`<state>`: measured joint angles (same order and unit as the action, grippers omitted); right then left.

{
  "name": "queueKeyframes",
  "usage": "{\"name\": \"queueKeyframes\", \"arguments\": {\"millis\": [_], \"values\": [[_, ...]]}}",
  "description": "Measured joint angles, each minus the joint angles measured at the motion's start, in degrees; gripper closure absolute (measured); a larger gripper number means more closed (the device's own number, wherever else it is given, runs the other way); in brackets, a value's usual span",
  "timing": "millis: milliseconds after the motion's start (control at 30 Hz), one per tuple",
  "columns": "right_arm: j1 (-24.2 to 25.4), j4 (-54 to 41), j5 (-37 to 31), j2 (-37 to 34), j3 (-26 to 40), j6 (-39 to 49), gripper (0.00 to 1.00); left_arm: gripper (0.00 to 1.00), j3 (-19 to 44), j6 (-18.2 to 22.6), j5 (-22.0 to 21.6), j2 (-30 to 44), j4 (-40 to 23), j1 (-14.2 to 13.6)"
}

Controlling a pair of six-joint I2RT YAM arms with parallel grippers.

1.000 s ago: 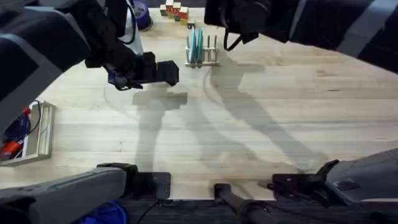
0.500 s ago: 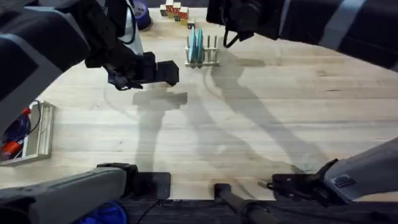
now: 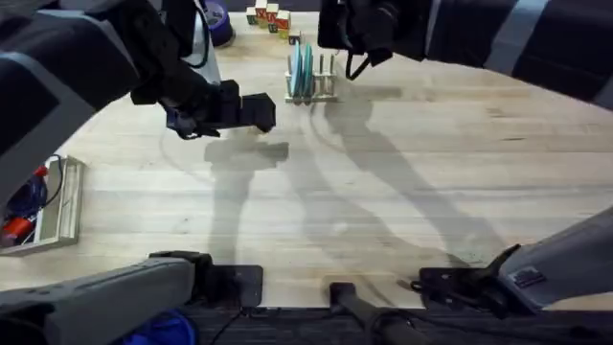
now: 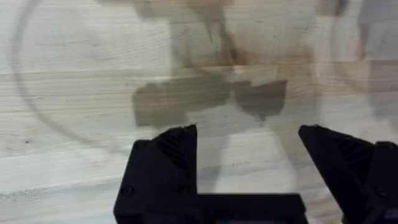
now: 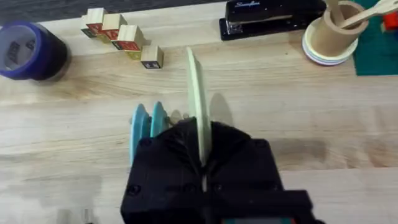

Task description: Pick up the plates from the table one by one and place each into a slot on the dish rack.

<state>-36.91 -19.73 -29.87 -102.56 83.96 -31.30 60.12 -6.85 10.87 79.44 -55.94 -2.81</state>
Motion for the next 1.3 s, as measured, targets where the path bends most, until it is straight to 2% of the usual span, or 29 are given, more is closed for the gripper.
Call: {"name": "queueKeyframes", "arguments": {"millis": [400,900,1300], "values": [[0.62,-2.27,2.99,-4.76,0.70,-0.01,0.968,0.006,0.00,0.00,0.00,0.00,0.00,0.00],[0.60,-4.78,3.16,-5.11,1.09,-4.78,0.968,0.007,0.00,0.00,0.00,0.00,0.00,0.00],[-0.21,-4.79,4.35,-8.35,1.40,-5.84,0.968,0.007,0.00,0.00,0.00,0.00,-0.02,0.00]]}}
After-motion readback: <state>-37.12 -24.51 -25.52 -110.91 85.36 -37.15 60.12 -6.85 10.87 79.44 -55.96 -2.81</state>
